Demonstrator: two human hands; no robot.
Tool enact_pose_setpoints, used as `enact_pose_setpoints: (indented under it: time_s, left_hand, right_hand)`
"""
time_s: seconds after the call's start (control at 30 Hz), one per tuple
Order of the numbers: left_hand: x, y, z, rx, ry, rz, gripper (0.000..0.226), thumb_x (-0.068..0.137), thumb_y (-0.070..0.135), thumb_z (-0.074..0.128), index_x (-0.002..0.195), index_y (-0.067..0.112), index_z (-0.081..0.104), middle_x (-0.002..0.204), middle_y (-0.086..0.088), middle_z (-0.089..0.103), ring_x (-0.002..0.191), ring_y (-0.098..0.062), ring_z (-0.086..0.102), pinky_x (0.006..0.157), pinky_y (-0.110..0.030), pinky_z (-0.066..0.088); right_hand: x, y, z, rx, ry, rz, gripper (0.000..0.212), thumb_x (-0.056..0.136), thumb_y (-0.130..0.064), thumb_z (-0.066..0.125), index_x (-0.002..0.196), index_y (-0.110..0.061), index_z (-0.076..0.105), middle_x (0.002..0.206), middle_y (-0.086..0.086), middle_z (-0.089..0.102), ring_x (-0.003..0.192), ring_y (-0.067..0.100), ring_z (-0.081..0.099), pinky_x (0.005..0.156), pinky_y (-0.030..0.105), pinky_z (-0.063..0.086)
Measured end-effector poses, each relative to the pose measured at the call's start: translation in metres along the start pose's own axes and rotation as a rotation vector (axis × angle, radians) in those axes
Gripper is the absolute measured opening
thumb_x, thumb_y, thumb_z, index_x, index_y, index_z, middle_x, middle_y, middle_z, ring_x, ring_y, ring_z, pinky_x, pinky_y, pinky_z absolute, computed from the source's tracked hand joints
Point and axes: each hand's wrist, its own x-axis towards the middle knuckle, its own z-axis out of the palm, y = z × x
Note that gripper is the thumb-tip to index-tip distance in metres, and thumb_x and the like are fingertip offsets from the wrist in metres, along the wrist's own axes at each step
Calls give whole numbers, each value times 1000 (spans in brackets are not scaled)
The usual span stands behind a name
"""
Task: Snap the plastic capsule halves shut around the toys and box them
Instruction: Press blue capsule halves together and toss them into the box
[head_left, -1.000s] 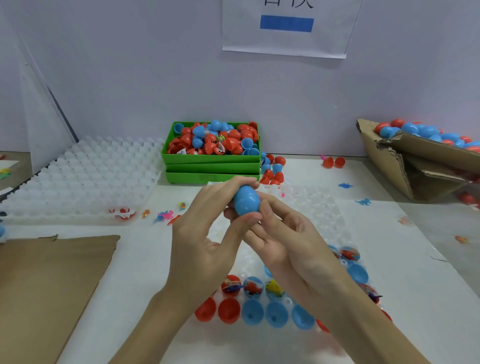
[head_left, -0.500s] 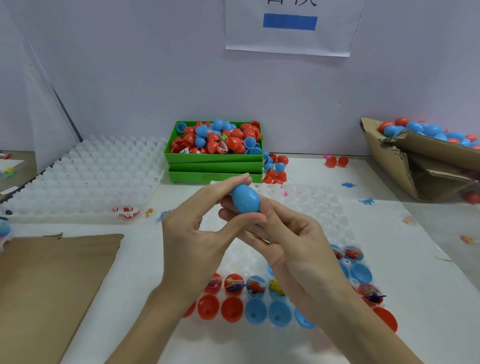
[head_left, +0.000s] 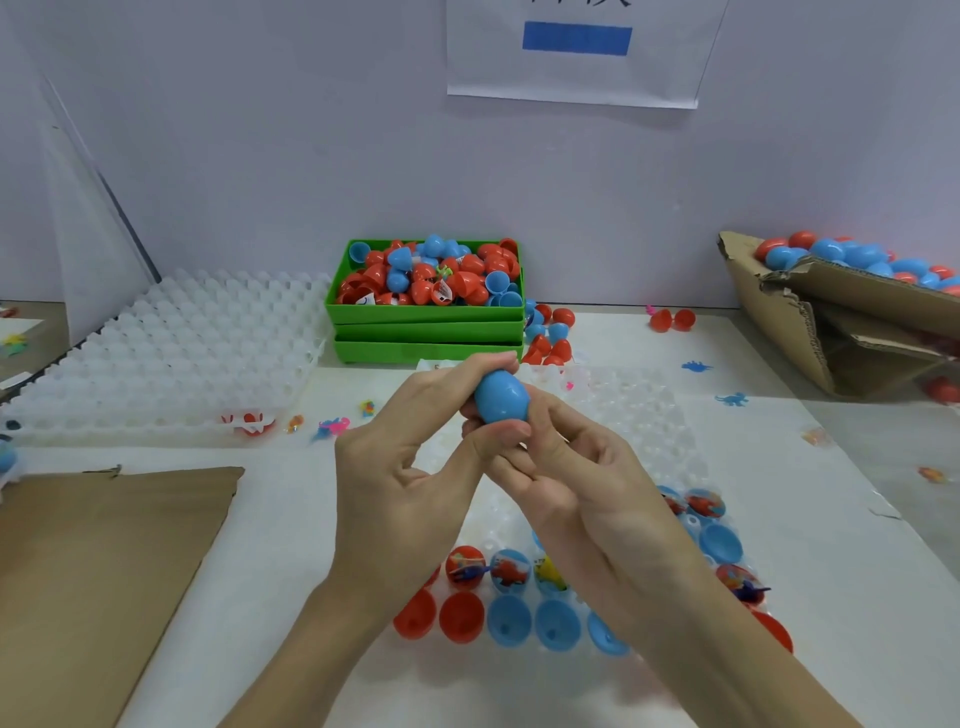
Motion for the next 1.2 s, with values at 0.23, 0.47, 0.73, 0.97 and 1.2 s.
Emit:
enact_pose_setpoints:
  time_s: [0.23, 0.47, 0.73, 0.97, 1.2]
  left_hand:
    - [1, -2, 0, 74, -8, -20, 42, 95, 40, 70, 130, 16, 69, 124, 10, 72, 120, -16, 67, 100, -22, 51]
    - [1, 0, -1, 144, -1, 7, 42, 91, 43, 74, 121, 14, 67, 114, 5, 71, 112, -15, 67, 93, -16, 49]
    - [0, -3, -1, 257, 12, 131, 30, 93, 19, 75, 118, 3, 73, 109, -1, 73, 102, -21, 68, 90, -28, 54]
    - [2, -2, 0, 85, -96, -62, 39, 99, 29, 66, 135, 14, 67, 131, 11, 70, 126, -8, 63, 102, -19, 48]
    - [6, -7, -1, -259, -169, -471, 34, 103, 38, 54, 127, 24, 74, 122, 1, 76, 115, -20, 72, 101, -34, 55]
  right_hand:
    - [2, 0, -3, 119, -21, 111, 35, 101, -22, 61, 127, 0, 70, 132, 15, 69, 125, 24, 66, 100, 28, 54]
    - [2, 8, 0, 426, -46, 337, 45, 102, -23, 64, 136, 6, 61, 115, 17, 68, 107, 29, 68, 102, 34, 53]
    - [2, 11, -3, 371, 19, 300, 32, 104, -16, 54, 118, 4, 74, 111, 17, 71, 100, 27, 71, 95, 33, 57]
    - [4, 3, -8, 107, -11, 126, 31, 102, -25, 61, 119, -5, 77, 125, 11, 73, 121, 18, 68, 99, 27, 55]
    - [9, 1, -26, -1451, 273, -724, 43, 88, -35, 77, 125, -15, 69, 109, -2, 68, 95, 10, 63, 87, 17, 52]
